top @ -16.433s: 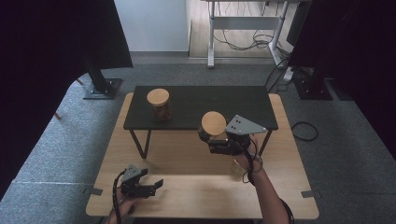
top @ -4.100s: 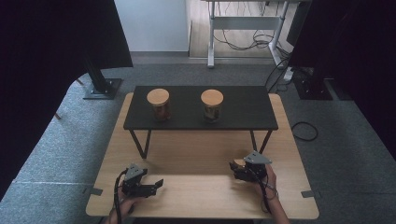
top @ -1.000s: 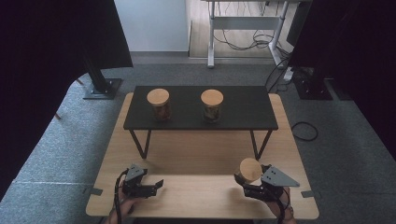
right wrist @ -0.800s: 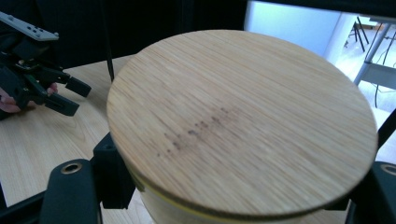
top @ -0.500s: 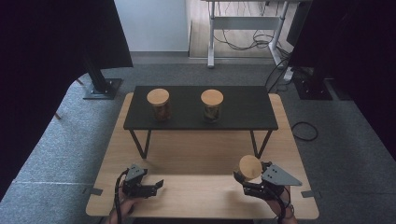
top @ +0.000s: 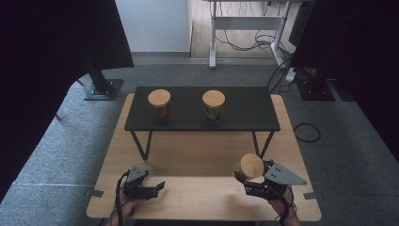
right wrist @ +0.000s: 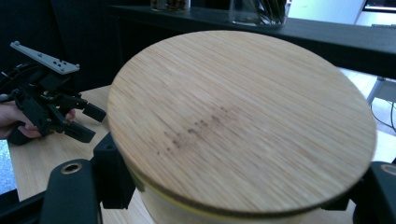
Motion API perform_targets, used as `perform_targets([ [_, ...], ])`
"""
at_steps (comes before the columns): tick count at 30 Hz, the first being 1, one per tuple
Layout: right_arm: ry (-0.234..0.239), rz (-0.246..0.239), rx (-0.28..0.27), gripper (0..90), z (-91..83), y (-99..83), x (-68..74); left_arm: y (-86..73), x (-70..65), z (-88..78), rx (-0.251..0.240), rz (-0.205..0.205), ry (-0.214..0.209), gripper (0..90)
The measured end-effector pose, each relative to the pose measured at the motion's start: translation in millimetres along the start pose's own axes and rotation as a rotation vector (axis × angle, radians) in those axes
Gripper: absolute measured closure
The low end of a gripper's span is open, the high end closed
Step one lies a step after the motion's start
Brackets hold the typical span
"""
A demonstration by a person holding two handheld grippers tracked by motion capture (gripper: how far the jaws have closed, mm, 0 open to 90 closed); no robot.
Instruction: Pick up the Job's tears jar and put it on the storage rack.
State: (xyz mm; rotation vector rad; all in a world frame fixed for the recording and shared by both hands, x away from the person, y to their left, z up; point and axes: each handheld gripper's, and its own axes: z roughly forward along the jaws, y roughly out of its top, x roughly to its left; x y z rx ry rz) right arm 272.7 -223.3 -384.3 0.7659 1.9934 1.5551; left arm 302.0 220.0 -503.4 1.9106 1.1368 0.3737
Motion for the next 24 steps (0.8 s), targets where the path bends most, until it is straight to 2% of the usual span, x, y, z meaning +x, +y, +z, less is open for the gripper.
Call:
perform_targets([
  [12,0.009,-0.022,-0.025,24.5,-1.0,14.8,0.5,-0.3,0.4,-0.6,0.000,-0.003,0.005,9.9],
  [17,0.029,-0.014,-0.039,24.5,-2.8,21.6,-1.9,-0.7,0.3,-1.2,-0.002,-0.002,0.007,9.8],
  [21,0.024,-0.037,-0.035,24.5,-6.3,30.2,-1.6,-0.7,0.3,-1.0,-0.001,-0.002,0.007,9.8],
  [24,0.034,-0.022,-0.055,24.5,-9.3,34.0,-3.1,-0.7,-0.1,-1.1,0.000,0.002,0.009,9.8],
])
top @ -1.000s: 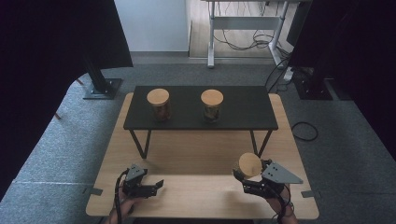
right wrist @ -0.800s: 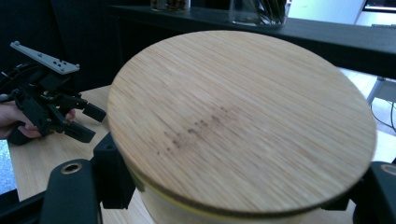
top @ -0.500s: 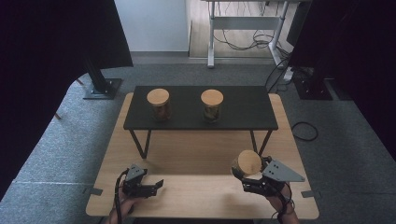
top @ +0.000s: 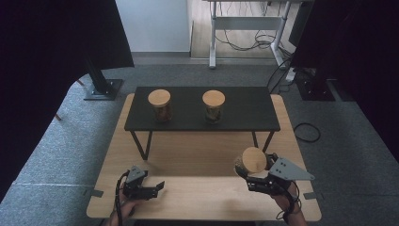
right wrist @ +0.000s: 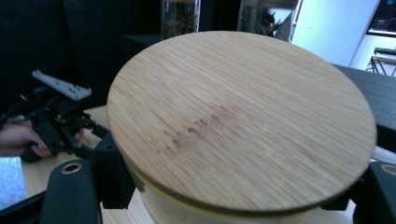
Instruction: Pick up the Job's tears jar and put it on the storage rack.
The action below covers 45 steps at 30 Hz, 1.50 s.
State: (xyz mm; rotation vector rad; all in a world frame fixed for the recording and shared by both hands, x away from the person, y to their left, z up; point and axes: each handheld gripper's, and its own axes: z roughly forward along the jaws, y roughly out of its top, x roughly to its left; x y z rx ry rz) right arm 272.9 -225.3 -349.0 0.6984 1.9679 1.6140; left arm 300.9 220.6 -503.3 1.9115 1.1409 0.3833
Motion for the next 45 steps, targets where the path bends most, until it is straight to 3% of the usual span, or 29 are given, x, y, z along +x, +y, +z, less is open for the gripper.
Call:
perform_targets([
  [6,0.017,0.022,-0.022,24.5,-2.2,6.7,-3.8,-0.2,0.1,-0.1,0.000,-0.004,0.000,9.8],
  [17,0.022,0.009,-0.021,24.5,6.1,19.2,-7.2,-0.1,-0.3,0.4,0.001,-0.004,0.001,9.8],
  [45,-0.018,0.005,-0.019,24.5,19.7,39.3,-30.3,-0.1,-0.4,0.3,0.000,-0.001,0.002,9.7],
])
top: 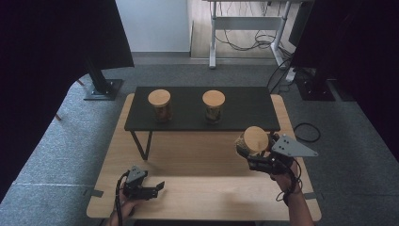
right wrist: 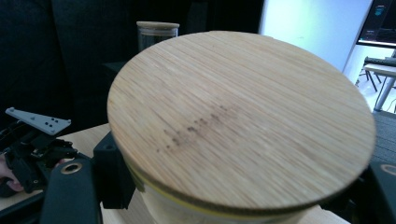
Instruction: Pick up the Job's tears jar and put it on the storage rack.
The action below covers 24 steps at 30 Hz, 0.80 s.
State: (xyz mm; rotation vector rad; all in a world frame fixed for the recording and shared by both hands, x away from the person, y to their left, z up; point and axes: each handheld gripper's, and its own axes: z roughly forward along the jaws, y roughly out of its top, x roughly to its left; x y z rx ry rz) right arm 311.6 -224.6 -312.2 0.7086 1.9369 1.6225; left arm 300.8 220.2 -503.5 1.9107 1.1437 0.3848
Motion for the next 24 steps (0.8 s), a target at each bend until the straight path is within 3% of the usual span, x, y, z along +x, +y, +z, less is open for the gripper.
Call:
perform_targets([
  [12,-0.003,0.026,-0.004,24.5,6.3,1.4,-13.1,0.0,0.0,0.2,0.001,0.001,-0.002,9.7],
  [24,-0.011,0.013,-0.008,24.5,13.3,14.0,-18.4,0.0,-0.1,0.2,0.001,0.002,-0.004,9.7],
])
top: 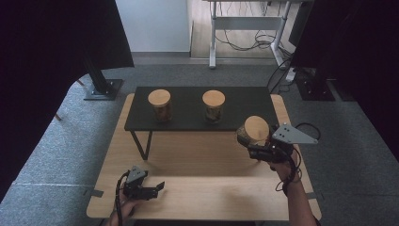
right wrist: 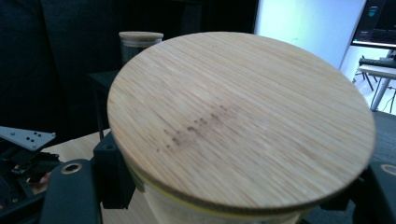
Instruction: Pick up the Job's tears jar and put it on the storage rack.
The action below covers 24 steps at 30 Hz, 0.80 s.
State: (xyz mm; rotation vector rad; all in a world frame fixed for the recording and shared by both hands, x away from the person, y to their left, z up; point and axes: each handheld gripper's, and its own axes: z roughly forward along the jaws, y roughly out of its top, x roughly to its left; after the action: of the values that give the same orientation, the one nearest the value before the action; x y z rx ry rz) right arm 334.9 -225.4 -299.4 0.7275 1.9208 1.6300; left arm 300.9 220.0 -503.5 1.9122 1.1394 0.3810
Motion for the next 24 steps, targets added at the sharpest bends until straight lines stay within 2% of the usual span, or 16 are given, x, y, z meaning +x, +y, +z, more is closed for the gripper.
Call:
perform_targets([
  [9,-0.011,0.010,0.008,24.5,8.5,6.1,-7.6,0.1,-0.1,0.2,0.002,0.000,0.003,9.4],
  [24,-0.040,-0.005,0.043,24.5,25.5,15.7,-21.8,0.3,-0.3,0.6,0.009,0.002,0.003,9.4],
])
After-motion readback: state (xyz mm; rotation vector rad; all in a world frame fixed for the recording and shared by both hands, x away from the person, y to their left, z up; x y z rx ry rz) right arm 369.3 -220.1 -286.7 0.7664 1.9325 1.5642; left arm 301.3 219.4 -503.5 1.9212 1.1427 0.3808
